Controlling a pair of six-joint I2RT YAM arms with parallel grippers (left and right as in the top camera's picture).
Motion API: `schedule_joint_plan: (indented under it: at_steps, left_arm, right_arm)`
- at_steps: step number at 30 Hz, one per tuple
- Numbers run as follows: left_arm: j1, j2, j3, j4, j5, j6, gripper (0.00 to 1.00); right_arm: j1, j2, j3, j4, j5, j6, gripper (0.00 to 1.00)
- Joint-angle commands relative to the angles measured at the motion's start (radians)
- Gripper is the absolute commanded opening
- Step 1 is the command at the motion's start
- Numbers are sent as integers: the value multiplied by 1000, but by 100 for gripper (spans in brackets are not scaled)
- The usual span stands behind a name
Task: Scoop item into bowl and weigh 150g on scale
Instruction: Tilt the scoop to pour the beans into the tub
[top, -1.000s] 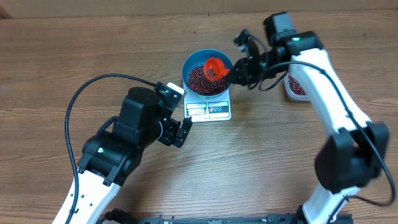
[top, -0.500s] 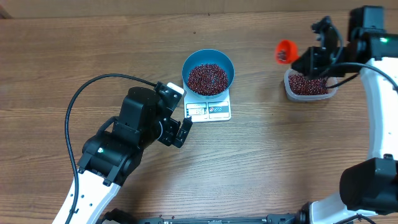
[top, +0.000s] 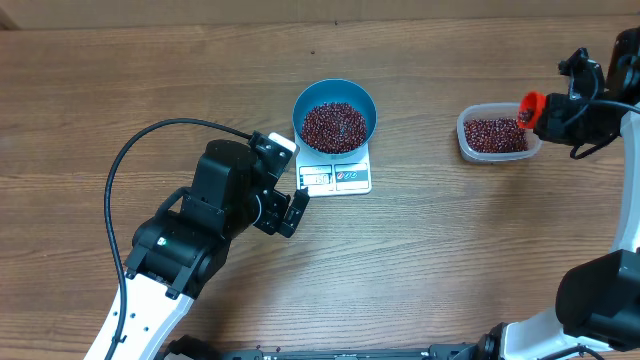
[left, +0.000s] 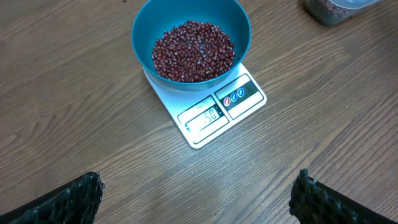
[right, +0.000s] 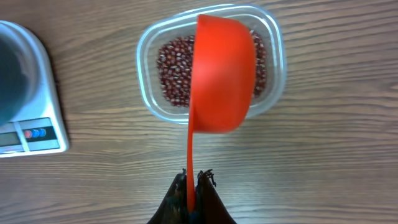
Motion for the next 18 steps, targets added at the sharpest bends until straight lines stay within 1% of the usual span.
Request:
schedule_joint_plan:
  at_steps: [1,4,10,15,18]
  left_arm:
    - [4,-11,8,3,11,15,100]
    - [4,-11,8,3,11,15,100]
    - [4,-11,8,3,11,15,100]
    - [4,-11,8,3,11,15,100]
    - [4,-11,8,3,11,15,100]
  right_arm:
    - [38,-32,26,6,128,-3,4]
    - [82,-32,25,10,222,19,4]
    - [151,-30,25,41,437,120,4]
    - [151,-30,16,68,426,169,4]
    - [152,-30,-31,106,418,195,4]
